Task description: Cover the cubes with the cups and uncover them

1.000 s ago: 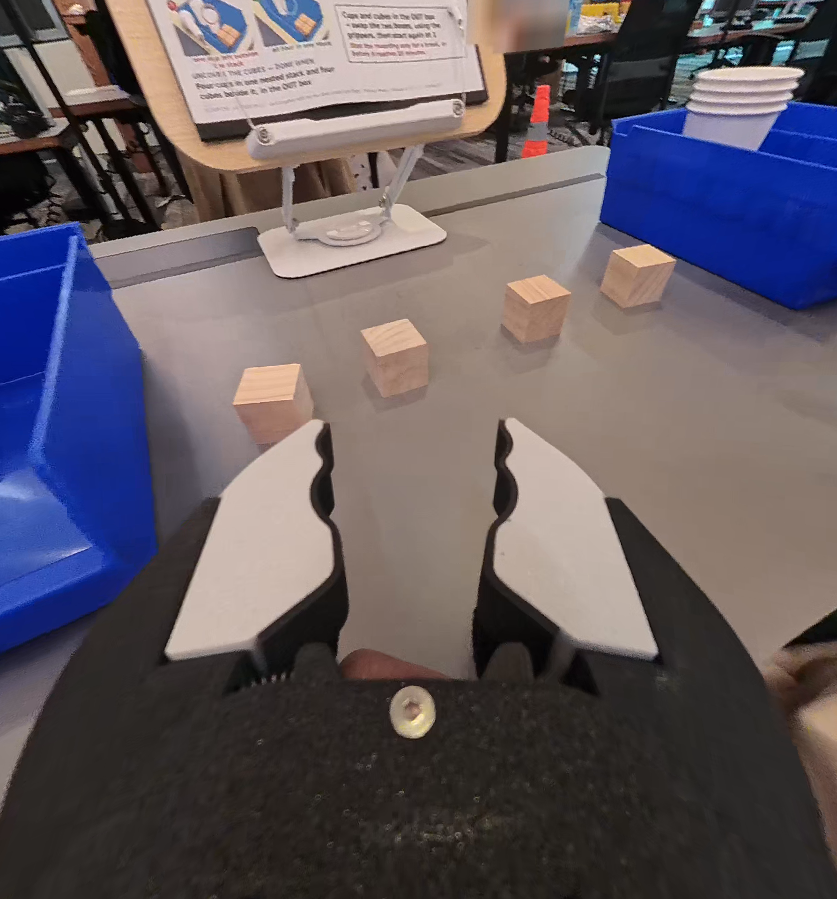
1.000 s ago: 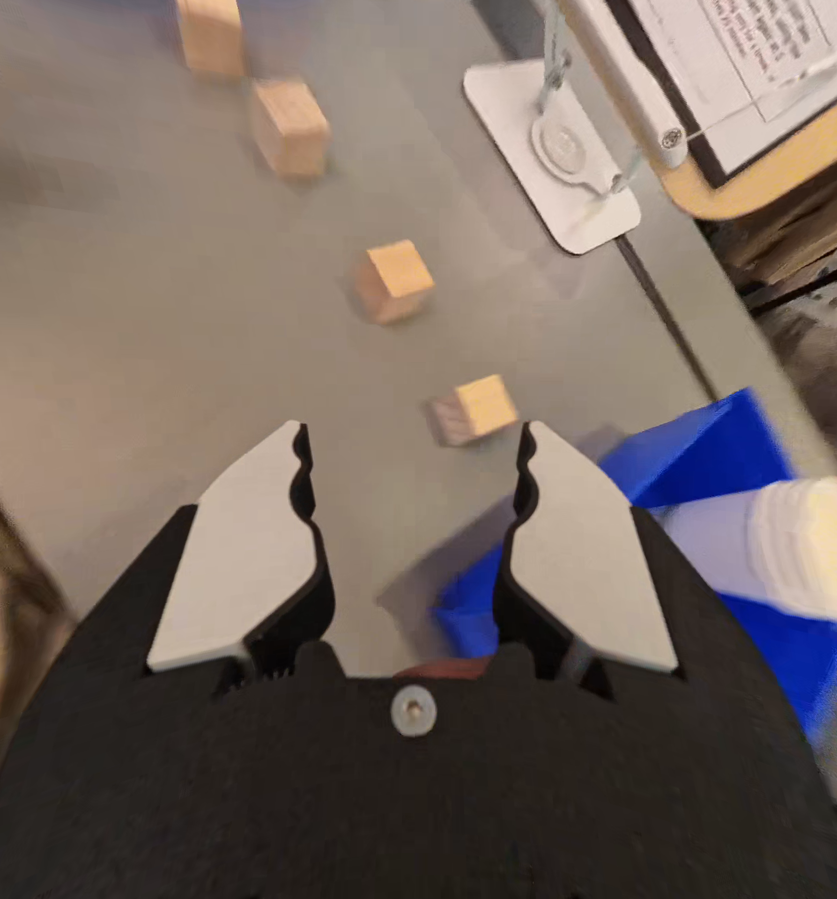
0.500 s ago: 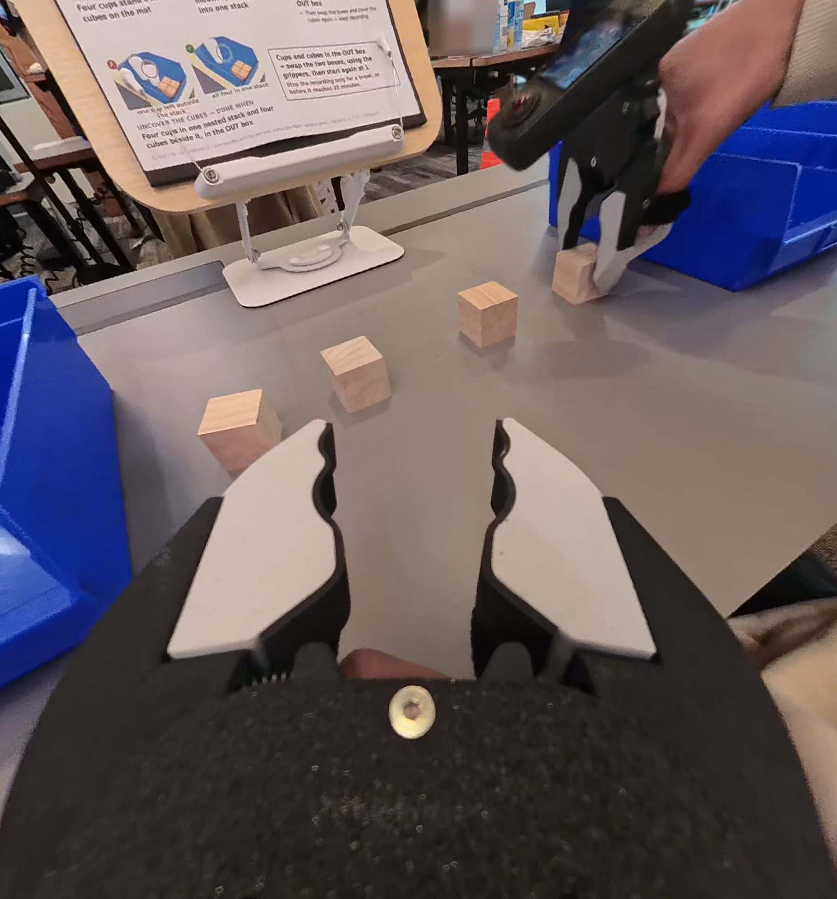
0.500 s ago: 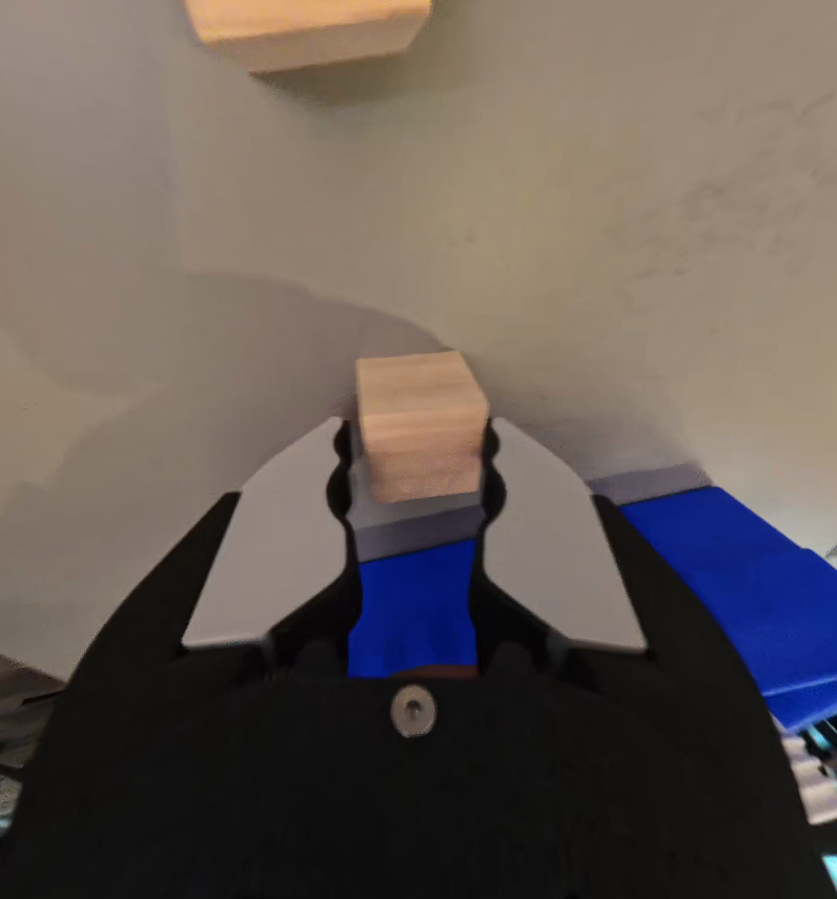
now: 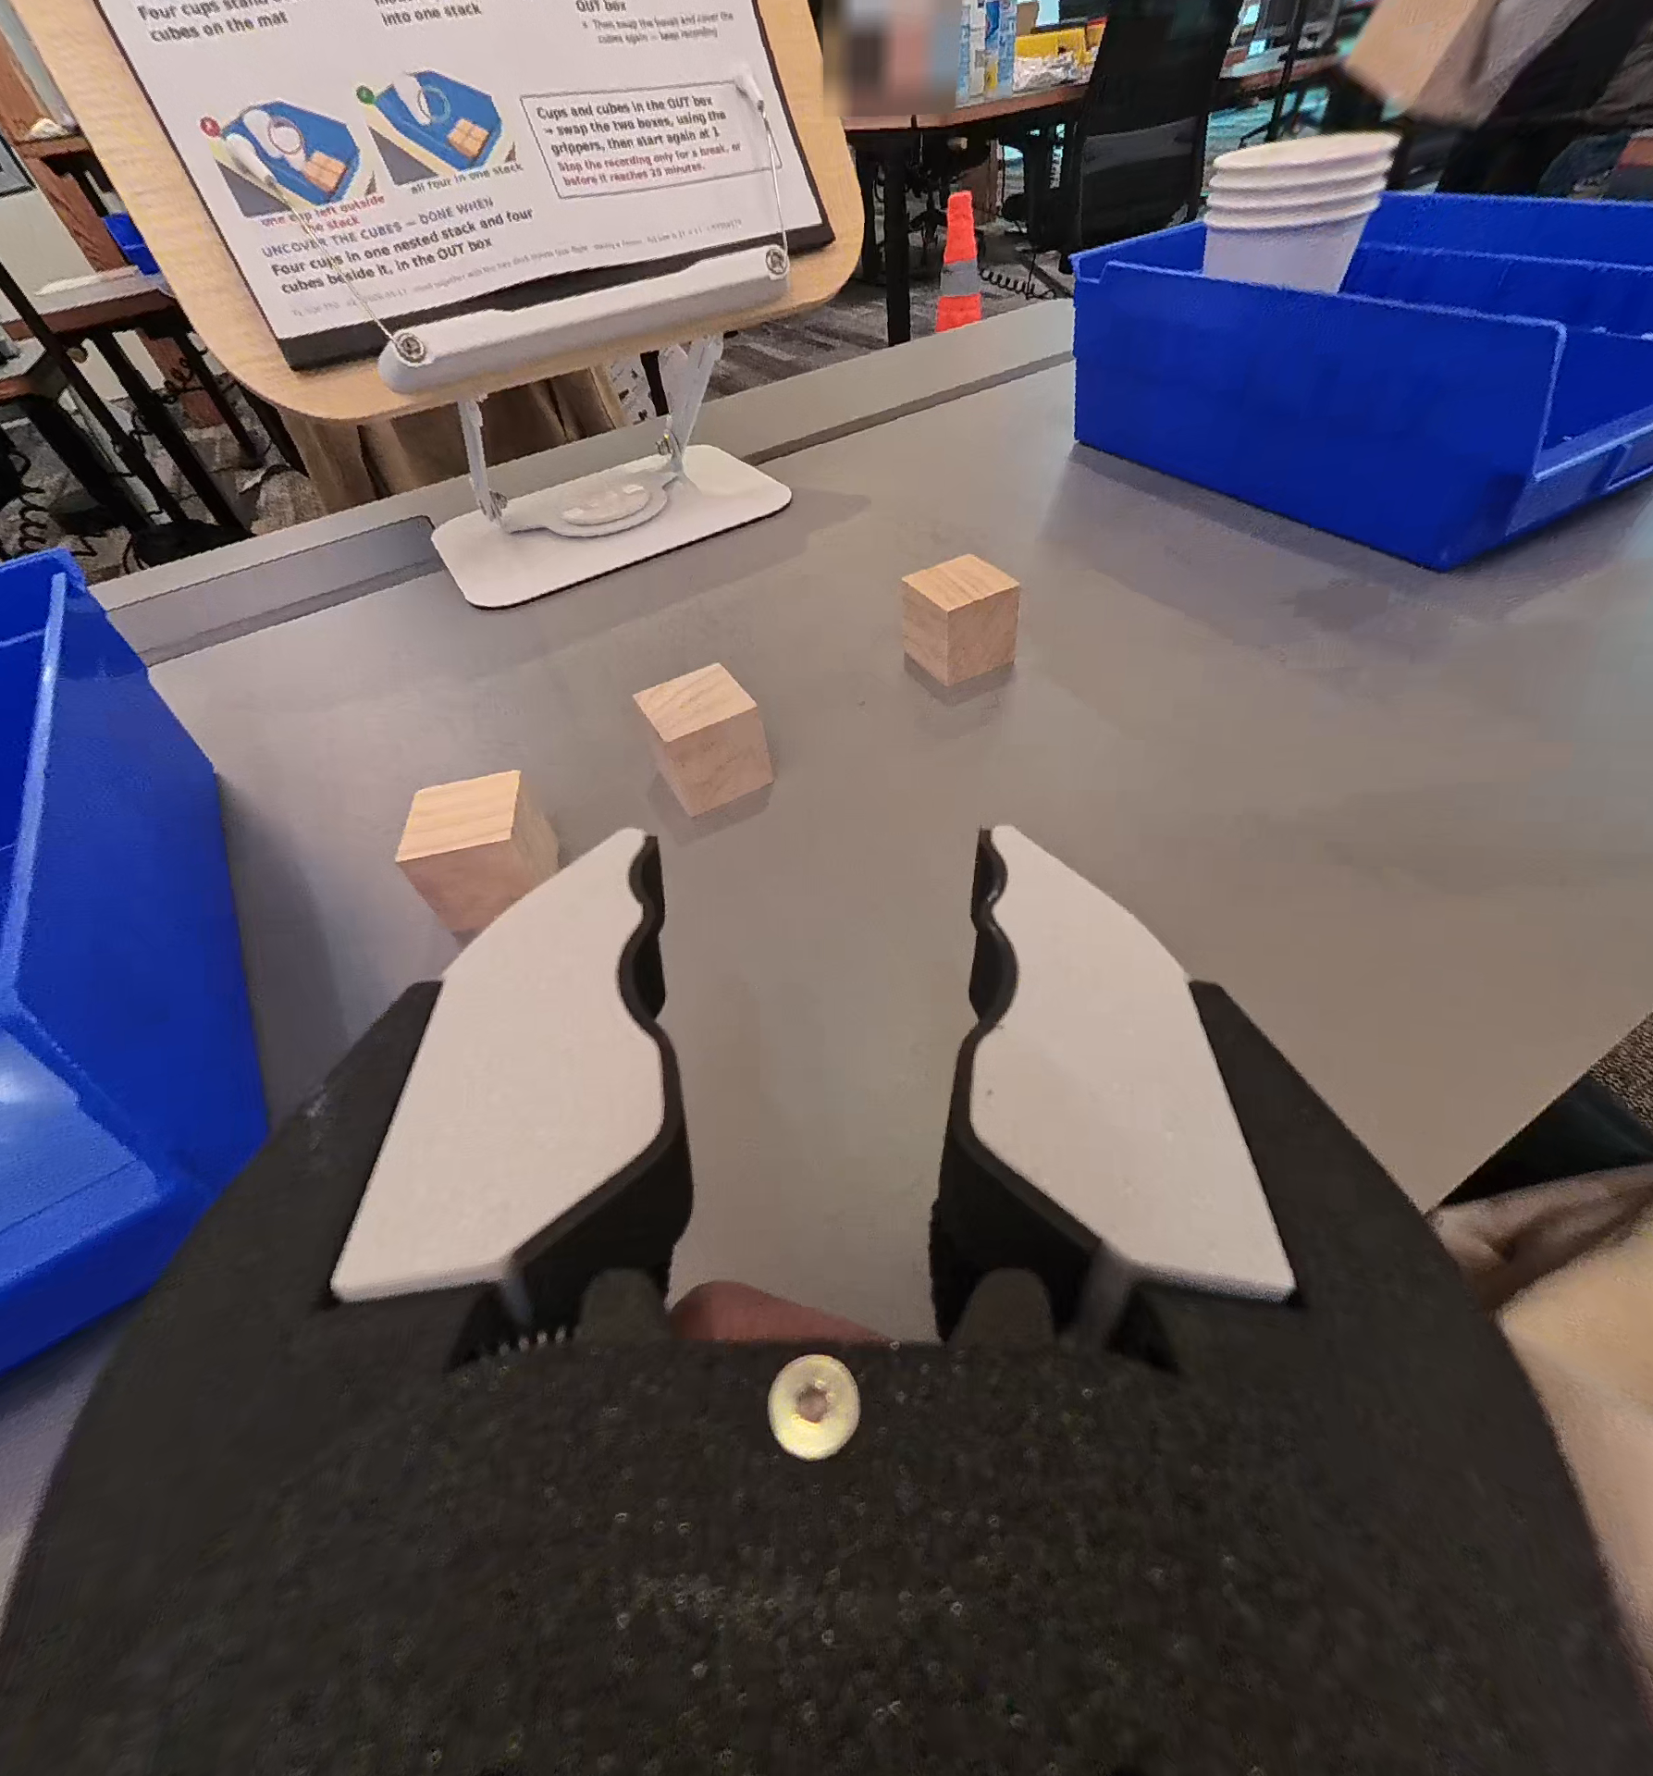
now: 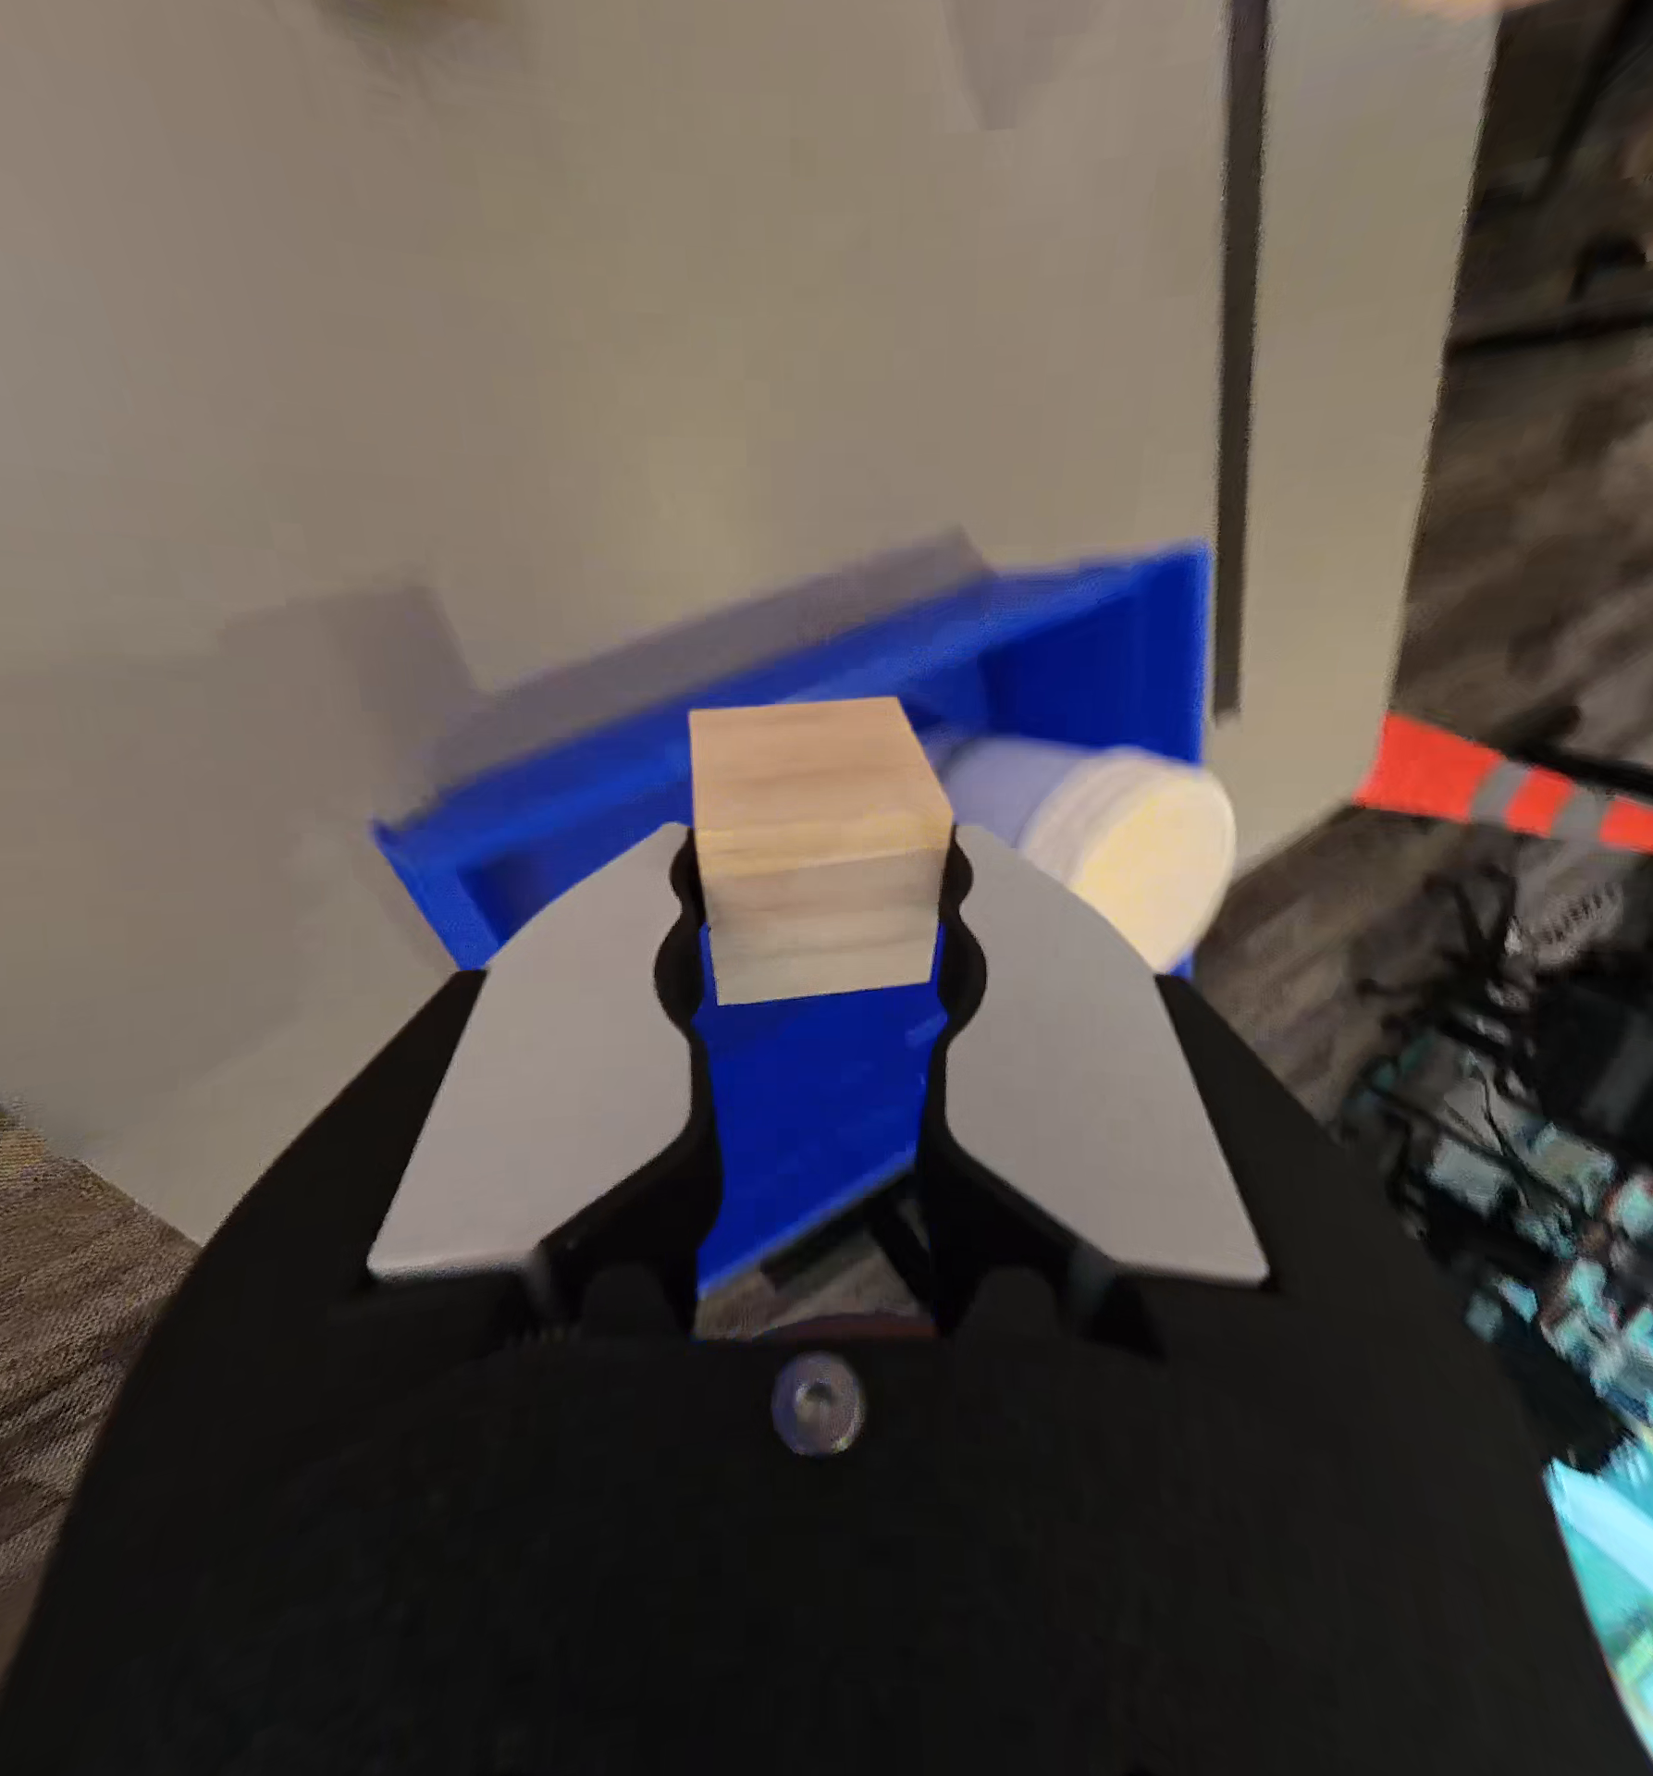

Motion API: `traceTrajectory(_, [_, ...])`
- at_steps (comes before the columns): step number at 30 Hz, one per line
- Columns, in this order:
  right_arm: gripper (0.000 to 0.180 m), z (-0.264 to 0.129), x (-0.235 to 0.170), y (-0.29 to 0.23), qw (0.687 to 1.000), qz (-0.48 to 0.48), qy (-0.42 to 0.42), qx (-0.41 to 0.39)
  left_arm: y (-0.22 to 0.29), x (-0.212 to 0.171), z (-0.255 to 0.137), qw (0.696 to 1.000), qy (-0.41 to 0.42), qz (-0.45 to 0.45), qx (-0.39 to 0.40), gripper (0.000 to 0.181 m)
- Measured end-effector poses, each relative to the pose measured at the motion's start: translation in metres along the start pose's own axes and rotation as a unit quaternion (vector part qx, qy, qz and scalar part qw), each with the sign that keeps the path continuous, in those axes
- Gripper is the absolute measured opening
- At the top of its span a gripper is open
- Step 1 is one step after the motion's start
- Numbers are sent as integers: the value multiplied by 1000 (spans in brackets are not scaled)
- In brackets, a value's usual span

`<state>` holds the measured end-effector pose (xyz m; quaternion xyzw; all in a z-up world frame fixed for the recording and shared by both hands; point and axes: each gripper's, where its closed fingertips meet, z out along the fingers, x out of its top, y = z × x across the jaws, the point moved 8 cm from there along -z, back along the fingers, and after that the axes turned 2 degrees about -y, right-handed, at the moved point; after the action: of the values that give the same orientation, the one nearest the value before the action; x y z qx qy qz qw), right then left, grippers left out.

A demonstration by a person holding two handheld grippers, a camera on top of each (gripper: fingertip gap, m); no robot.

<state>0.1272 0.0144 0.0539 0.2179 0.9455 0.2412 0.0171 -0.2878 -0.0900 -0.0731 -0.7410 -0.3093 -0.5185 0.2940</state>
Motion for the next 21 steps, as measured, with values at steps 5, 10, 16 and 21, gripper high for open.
traceTrajectory(5, [47,28,-78,18,997,50,-55,12,0,0,2,1000,-2,1,-1,61])
traceTrajectory(10, [47,99,-124,16,986,45,-151,60,2,-3,4,1000,-11,8,0,61])
traceTrajectory(16, [47,146,-125,19,974,58,-195,103,4,-4,5,1000,-16,13,3,61])
traceTrajectory(21, [47,165,-124,18,971,12,-209,112,5,-6,7,1000,-22,17,0,61])
